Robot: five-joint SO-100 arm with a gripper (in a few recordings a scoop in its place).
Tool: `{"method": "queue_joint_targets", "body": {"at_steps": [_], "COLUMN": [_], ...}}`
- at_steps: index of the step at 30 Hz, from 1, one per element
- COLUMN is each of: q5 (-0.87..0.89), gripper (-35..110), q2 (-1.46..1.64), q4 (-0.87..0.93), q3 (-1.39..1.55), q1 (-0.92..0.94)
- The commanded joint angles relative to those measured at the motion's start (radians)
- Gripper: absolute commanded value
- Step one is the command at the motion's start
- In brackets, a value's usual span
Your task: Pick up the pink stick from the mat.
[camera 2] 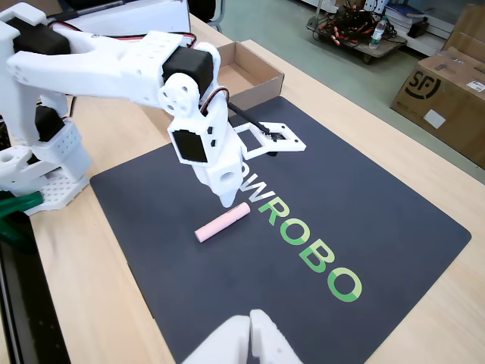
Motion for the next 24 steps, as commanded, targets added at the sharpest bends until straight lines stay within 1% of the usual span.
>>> {"method": "queue_joint_targets", "body": {"at_steps": [1,2,12,24], "q5": [-0.018,-0.023,-0.038,-0.071], "gripper": [21,25,26,25], "q2": [0.0,0.0,-0.032,-0.181], "q4": [-0.005,-0.003,-0.014,-0.115], "q3": [-0.054,-0.054,-0.054,-0.054], "q1": [0.032,0.037,0.072,0.075]}}
